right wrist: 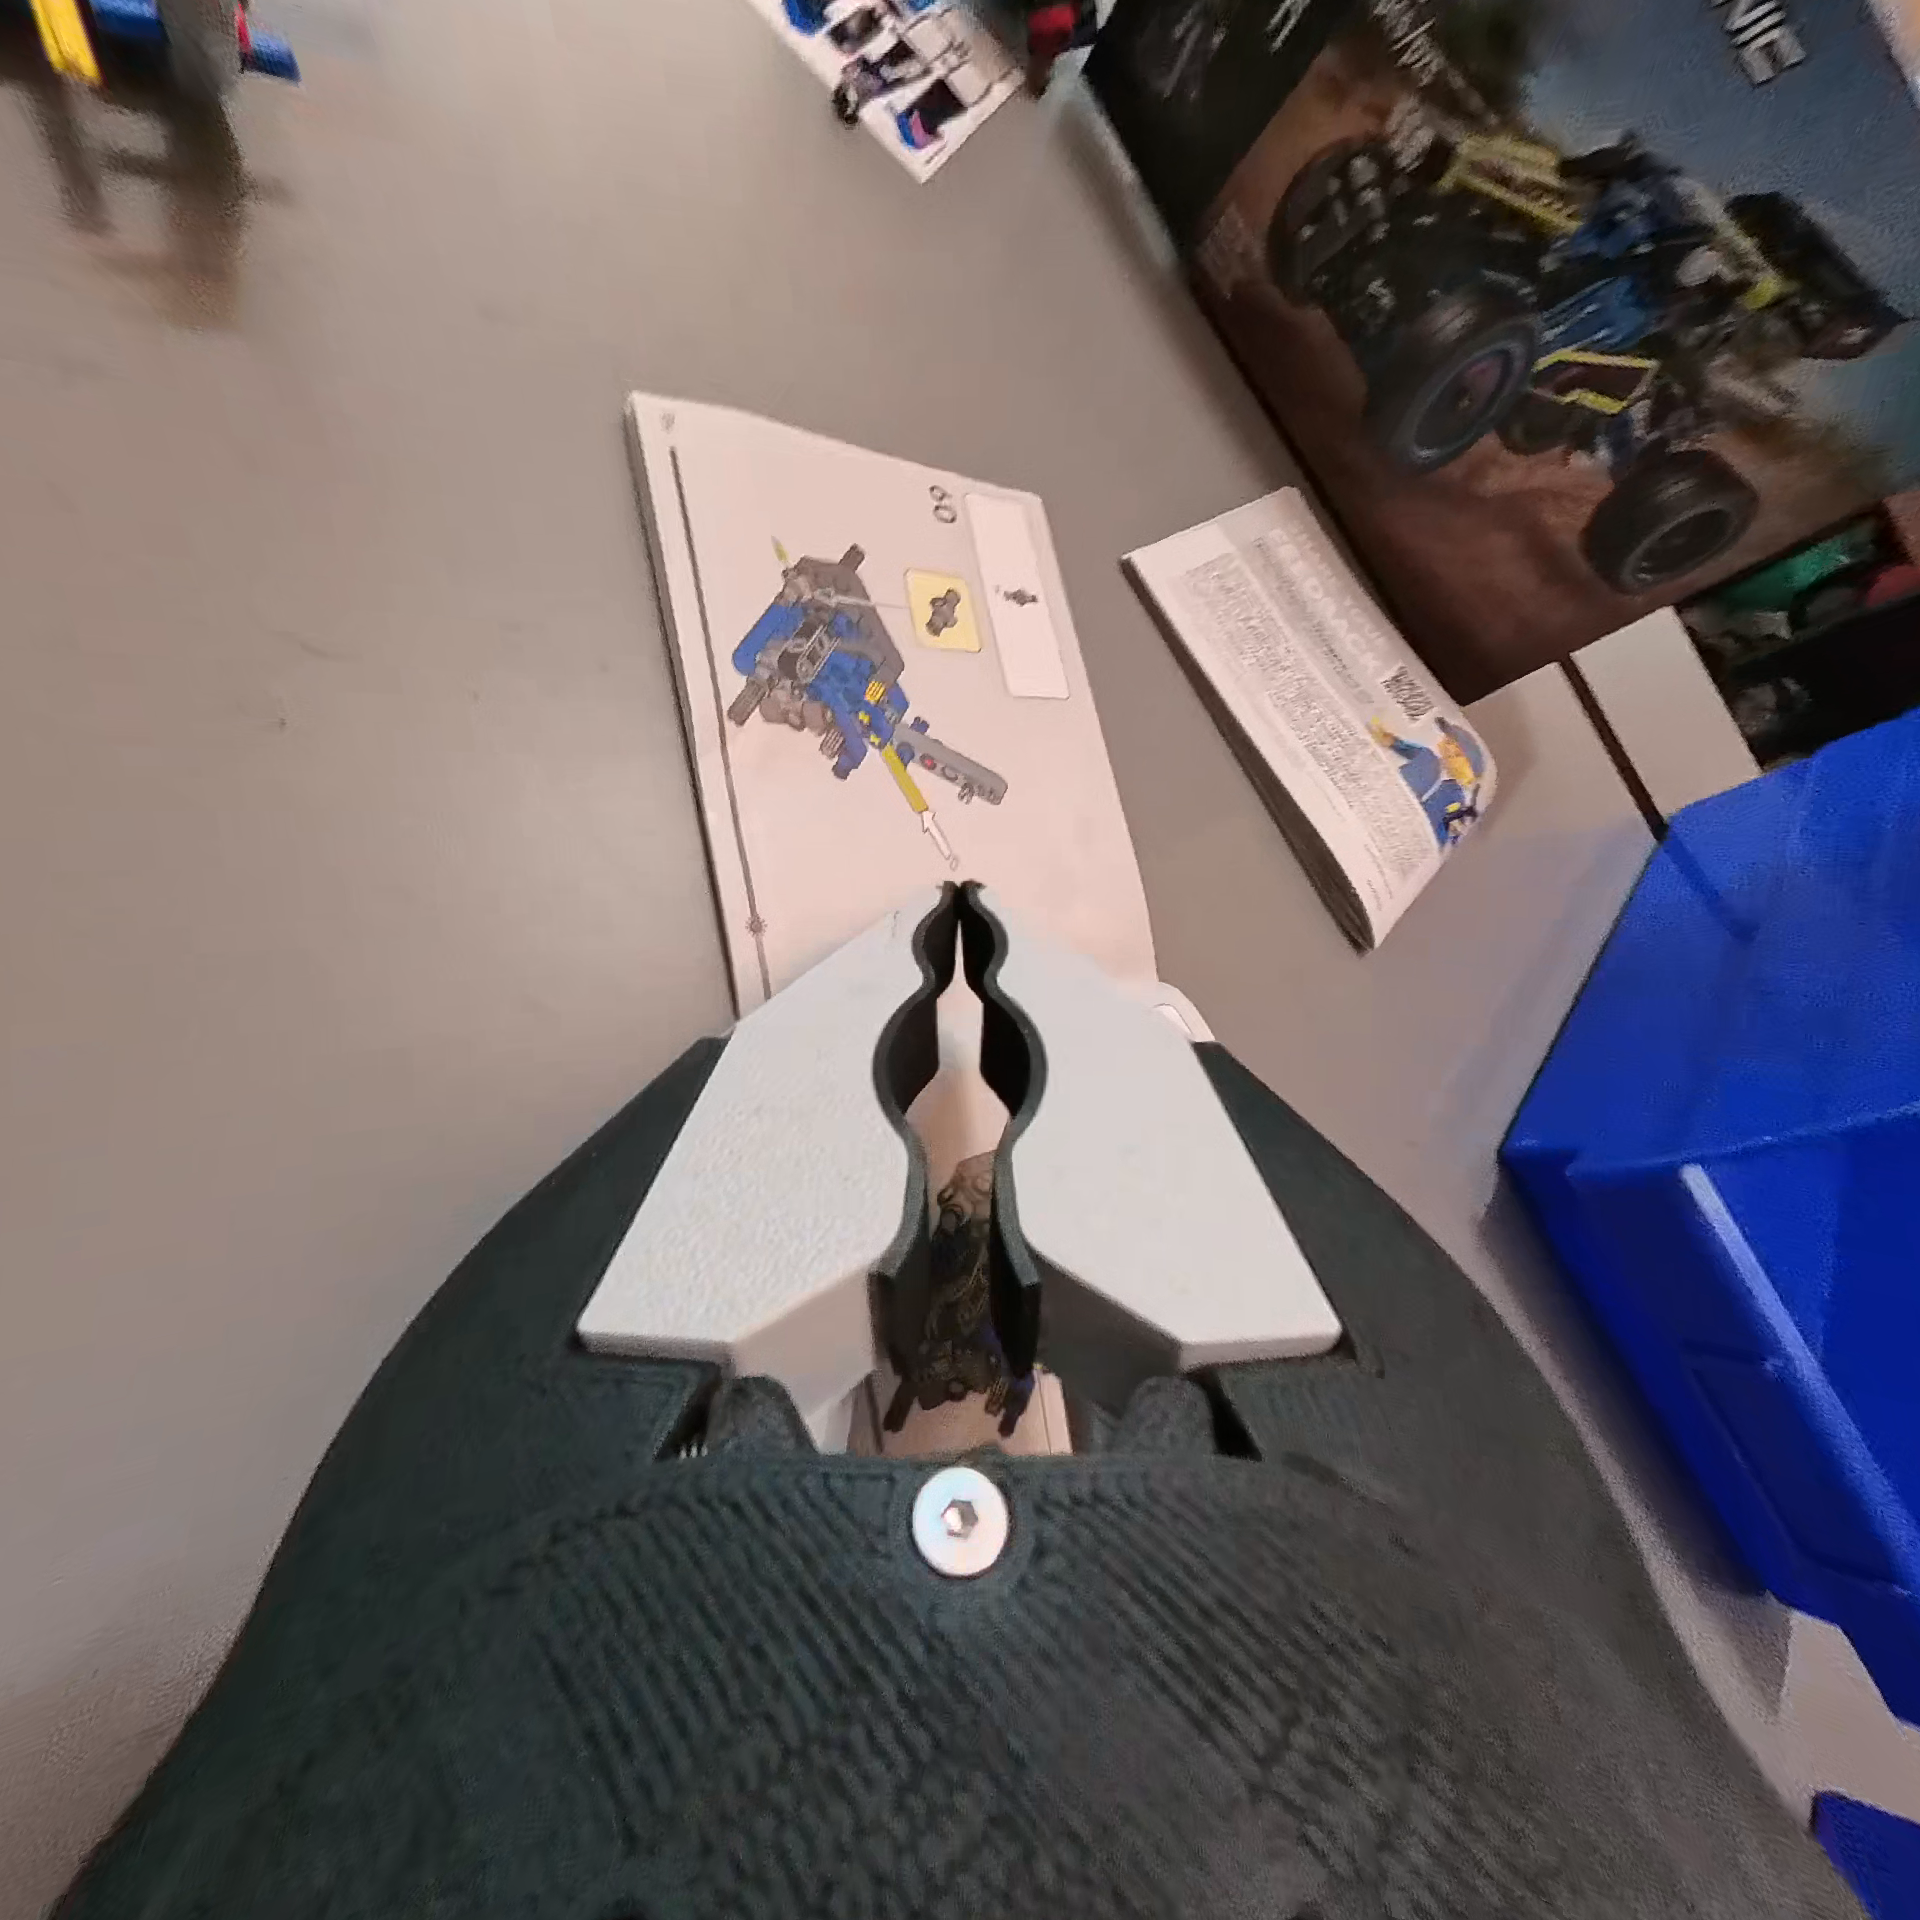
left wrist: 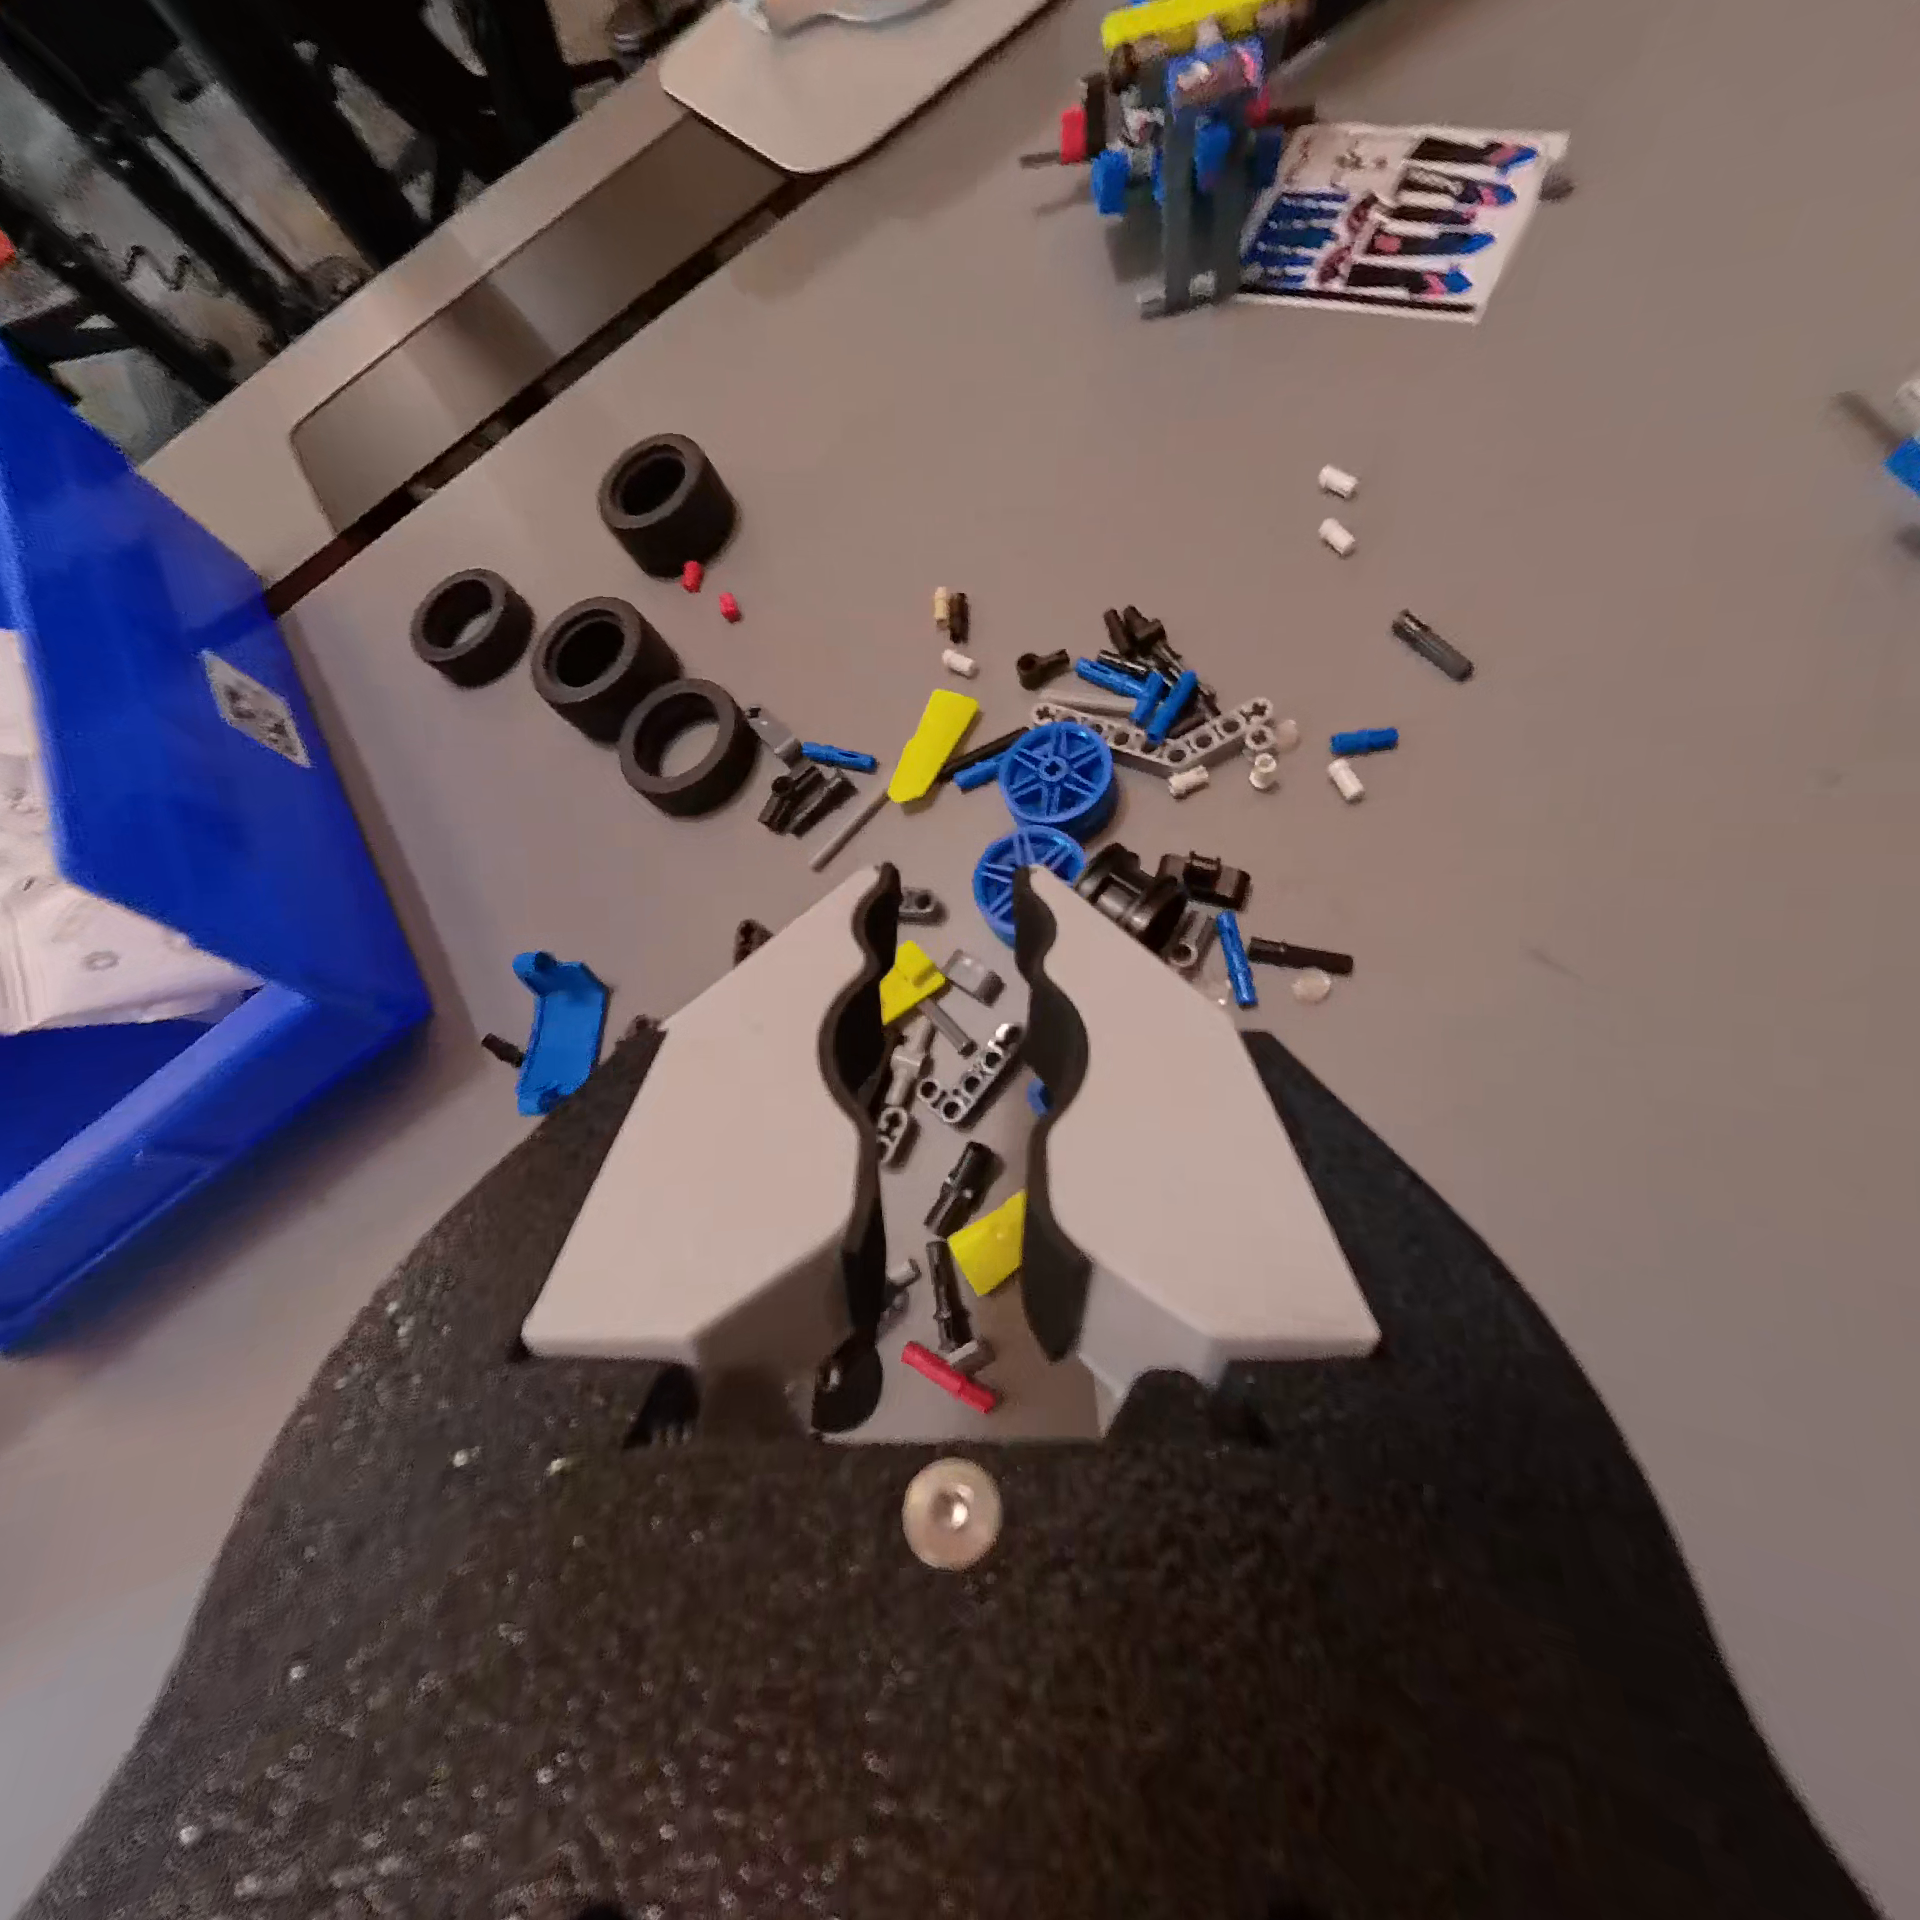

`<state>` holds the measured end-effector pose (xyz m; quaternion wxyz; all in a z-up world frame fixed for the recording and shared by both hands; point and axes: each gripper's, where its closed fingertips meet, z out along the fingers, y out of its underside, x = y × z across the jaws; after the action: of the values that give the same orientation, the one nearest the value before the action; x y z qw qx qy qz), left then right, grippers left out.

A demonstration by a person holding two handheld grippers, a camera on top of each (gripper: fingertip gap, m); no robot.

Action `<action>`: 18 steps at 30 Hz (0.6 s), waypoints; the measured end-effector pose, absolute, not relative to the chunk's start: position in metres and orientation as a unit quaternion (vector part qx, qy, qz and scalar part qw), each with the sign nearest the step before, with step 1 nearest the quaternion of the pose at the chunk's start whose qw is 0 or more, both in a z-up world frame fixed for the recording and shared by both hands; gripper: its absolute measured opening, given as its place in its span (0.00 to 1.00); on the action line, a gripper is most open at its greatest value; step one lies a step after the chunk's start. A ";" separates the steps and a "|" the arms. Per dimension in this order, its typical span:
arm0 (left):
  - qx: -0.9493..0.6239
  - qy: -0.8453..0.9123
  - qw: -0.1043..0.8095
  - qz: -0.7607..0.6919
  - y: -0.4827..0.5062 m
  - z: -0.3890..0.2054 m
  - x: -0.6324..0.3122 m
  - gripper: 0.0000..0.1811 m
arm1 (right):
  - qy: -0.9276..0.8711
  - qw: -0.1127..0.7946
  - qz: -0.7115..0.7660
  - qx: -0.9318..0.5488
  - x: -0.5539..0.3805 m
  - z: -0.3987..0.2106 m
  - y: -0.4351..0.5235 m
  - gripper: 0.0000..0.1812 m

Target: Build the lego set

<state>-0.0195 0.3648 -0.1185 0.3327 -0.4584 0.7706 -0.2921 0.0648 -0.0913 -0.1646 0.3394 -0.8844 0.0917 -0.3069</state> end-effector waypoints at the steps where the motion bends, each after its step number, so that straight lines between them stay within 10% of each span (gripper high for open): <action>1: -0.448 0.780 0.325 -0.292 0.361 -0.122 -0.020 0.10 | 0.098 0.340 -0.316 -0.880 0.065 -0.161 -0.092 0.00; 18: -0.479 0.737 0.364 -0.308 0.393 -0.116 0.011 0.08 | 0.163 0.295 -0.562 -0.756 0.109 -0.127 -0.115 0.00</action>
<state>0.0110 0.3931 -0.1163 0.3640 -0.4792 0.7371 -0.3076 0.1094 -0.1154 -0.1274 0.2951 -0.7555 0.1626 -0.5618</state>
